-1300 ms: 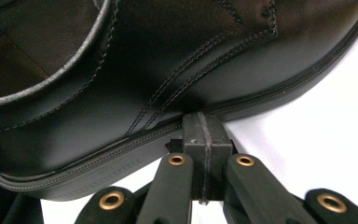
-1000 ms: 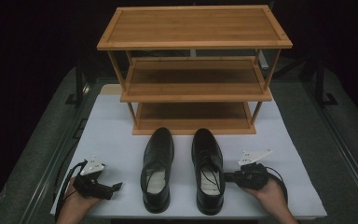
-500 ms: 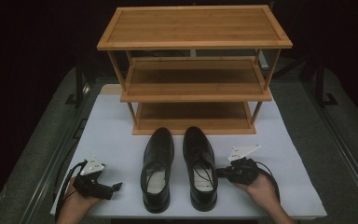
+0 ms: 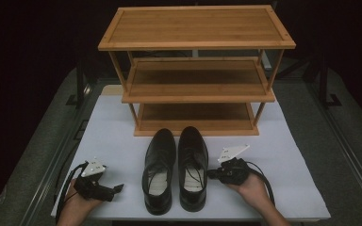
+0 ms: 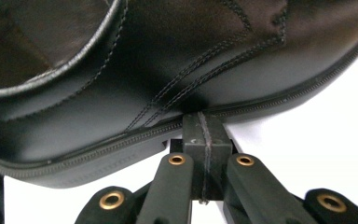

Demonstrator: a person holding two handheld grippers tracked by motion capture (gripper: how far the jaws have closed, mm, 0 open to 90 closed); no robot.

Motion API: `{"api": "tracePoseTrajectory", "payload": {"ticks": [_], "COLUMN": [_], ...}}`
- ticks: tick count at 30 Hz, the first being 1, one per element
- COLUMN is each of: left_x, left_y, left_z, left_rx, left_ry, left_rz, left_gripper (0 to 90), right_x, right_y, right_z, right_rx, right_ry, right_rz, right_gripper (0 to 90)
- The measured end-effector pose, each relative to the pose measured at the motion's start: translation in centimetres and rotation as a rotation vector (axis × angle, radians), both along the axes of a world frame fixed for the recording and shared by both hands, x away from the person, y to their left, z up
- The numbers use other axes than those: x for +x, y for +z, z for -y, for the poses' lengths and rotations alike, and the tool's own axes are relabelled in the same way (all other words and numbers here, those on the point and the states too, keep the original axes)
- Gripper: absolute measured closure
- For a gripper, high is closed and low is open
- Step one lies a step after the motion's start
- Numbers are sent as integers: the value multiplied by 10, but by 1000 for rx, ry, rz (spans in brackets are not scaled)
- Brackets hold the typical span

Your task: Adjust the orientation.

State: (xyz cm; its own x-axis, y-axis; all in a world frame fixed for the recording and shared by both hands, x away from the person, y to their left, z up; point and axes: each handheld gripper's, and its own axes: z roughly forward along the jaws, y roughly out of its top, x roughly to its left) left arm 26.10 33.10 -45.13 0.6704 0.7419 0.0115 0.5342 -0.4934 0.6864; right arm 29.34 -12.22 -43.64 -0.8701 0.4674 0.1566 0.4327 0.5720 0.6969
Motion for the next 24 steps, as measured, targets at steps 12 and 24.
{"api": "tracePoseTrajectory", "payload": {"ticks": [12, 24], "left_x": [0, 1], "left_y": [0, 2], "left_z": [0, 0], "left_rx": [0, -9], "left_ry": [0, 5], "left_rz": [0, -7], "left_gripper": [0, 0], "right_x": [-1, 1], "right_y": [-1, 6], "right_z": [3, 21], "right_rx": [17, -3], "right_ry": [-4, -141], "right_rz": [2, 53], "right_gripper": [895, 538]}}
